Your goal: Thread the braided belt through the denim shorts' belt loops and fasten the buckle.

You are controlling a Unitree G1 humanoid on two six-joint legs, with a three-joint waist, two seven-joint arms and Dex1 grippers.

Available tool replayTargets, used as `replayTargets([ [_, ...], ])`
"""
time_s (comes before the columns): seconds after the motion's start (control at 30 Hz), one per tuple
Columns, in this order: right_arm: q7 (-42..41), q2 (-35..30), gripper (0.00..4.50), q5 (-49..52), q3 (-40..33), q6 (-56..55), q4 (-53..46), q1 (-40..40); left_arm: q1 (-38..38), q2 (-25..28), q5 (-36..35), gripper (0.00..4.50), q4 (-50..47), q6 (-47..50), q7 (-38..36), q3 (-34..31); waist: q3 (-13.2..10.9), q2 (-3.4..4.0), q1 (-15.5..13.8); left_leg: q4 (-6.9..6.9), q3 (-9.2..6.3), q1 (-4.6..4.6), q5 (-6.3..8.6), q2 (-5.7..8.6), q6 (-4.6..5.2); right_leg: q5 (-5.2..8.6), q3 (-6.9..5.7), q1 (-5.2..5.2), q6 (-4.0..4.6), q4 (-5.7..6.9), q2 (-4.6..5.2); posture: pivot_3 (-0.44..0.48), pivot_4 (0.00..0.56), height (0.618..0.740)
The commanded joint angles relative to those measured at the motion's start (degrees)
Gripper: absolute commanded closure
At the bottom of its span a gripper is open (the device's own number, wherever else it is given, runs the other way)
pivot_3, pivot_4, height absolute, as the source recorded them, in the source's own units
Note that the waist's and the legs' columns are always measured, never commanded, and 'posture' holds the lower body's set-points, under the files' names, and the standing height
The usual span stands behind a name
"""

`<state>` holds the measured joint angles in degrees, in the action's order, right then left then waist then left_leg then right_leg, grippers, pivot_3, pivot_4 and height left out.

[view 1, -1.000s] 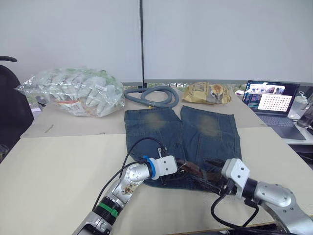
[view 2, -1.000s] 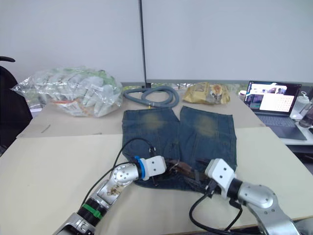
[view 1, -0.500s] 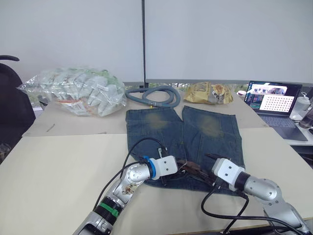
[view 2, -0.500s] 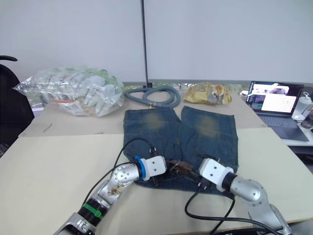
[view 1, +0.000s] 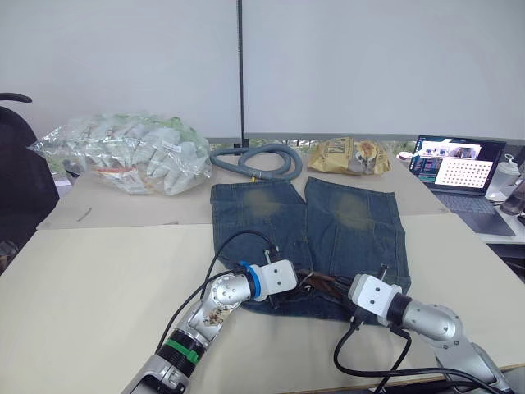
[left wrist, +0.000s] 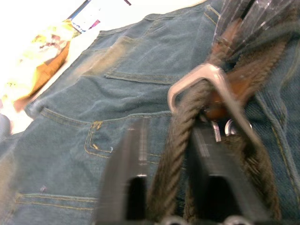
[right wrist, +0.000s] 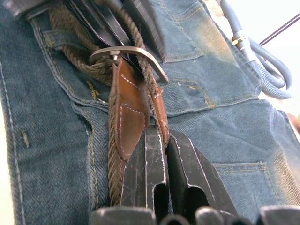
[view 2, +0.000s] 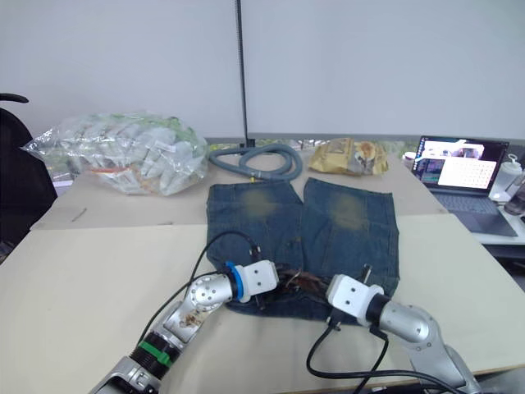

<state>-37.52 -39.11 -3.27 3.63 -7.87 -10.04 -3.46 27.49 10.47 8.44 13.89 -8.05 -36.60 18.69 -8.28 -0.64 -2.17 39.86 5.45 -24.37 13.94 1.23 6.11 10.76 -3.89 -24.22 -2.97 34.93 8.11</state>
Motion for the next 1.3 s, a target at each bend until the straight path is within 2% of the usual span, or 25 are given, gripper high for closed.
replayTargets([
  [0.03,0.06,-1.68,4.5,0.0,-2.9,-2.45,-0.15,-0.13,-1.9,0.42,-9.85,1.97,-5.37,2.14,-3.51,-5.2,0.0,0.0,0.07,0.0,-0.01,0.0,0.0,0.0,0.0,0.0,0.0,-0.01,0.0,0.01,0.01,0.0,0.15,0.74],
  [0.13,0.37,-2.33,4.5,-0.59,-2.99,-3.45,0.54,0.05,-4.49,2.4,-16.89,0.95,-8.35,2.24,-8.95,-7.59,0.0,0.0,0.17,-0.01,-0.01,0.01,-0.02,-0.04,-0.05,0.01,-0.01,-0.02,0.01,0.02,0.0,0.0,0.15,0.74],
  [0.23,0.08,-3.38,4.5,-1.24,-3.12,-4.84,0.96,0.57,-6.61,5.24,-20.45,0.95,-10.35,3.08,-12.74,-9.01,0.0,0.01,0.11,-0.01,0.0,0.01,-0.02,-0.02,-0.08,0.02,-0.01,-0.02,0.03,0.02,-0.01,0.0,0.15,0.74],
  [0.4,-0.52,-5.55,4.5,-1.29,-4.02,-7.33,1.63,1.76,-7.08,7.57,-19.53,0.95,-8.9,3.87,-12.12,-9.75,0.0,0.01,-0.2,0.0,-0.03,0.04,0.03,0.03,-0.13,0.03,-0.06,-0.03,0.04,-0.03,-0.01,0.0,0.15,0.74],
  [0.5,-0.93,-6.48,4.5,-1.21,-4.49,-8.68,1.93,2.53,-6.85,8.8,-16.5,0.95,-7.11,3.42,-12.03,-8.19,0.0,0.01,-0.1,0.0,-0.02,0.06,0.06,0.05,-0.14,0.03,-0.05,-0.01,0.04,-0.07,0.0,0.0,0.15,0.74],
  [0.6,-1.03,-7.11,4.5,-1.05,-5.17,-9.16,2.53,3.3,-6.48,7.85,-16.7,1.75,-6.41,2.76,-10.87,-8.65,0.0,0.01,-0.11,0.0,-0.01,0.04,0.04,0.04,-0.12,0.02,-0.04,0.03,0.02,-0.04,-0.03,0.0,0.15,0.74],
  [0.73,-0.63,-7.77,4.5,-1.01,-6.35,-9.01,3.56,3.87,-7.36,6.66,-21.03,3.15,-8.37,2.95,-12.77,-10.11,0.0,0.01,-0.1,0.0,-0.02,0.05,0.06,0.03,-0.16,0.02,-0.04,0.0,0.02,-0.05,0.03,0.0,0.15,0.74],
  [0.87,-0.83,-8.21,4.5,-0.97,-7.18,-9.93,4.42,4.26,-7.96,7.94,-19.44,4.48,-7.45,2.36,-13.62,-8.85,0.0,0.01,0.04,-0.01,0.0,0.05,0.05,0.02,-0.17,0.02,-0.01,0.04,0.03,-0.04,0.01,0.0,0.15,0.74],
  [1.3,-5.77,-13.1,4.5,2.1,-10.49,-14.52,5.29,9.95,-6.62,11.98,-10.88,4.48,-3.33,4.89,-16.6,-1.54,0.01,0.03,-0.3,-0.02,-0.02,0.18,0.14,0.05,-0.18,0.17,-0.05,0.04,0.24,-0.1,0.1,0.0,0.15,0.74],
])
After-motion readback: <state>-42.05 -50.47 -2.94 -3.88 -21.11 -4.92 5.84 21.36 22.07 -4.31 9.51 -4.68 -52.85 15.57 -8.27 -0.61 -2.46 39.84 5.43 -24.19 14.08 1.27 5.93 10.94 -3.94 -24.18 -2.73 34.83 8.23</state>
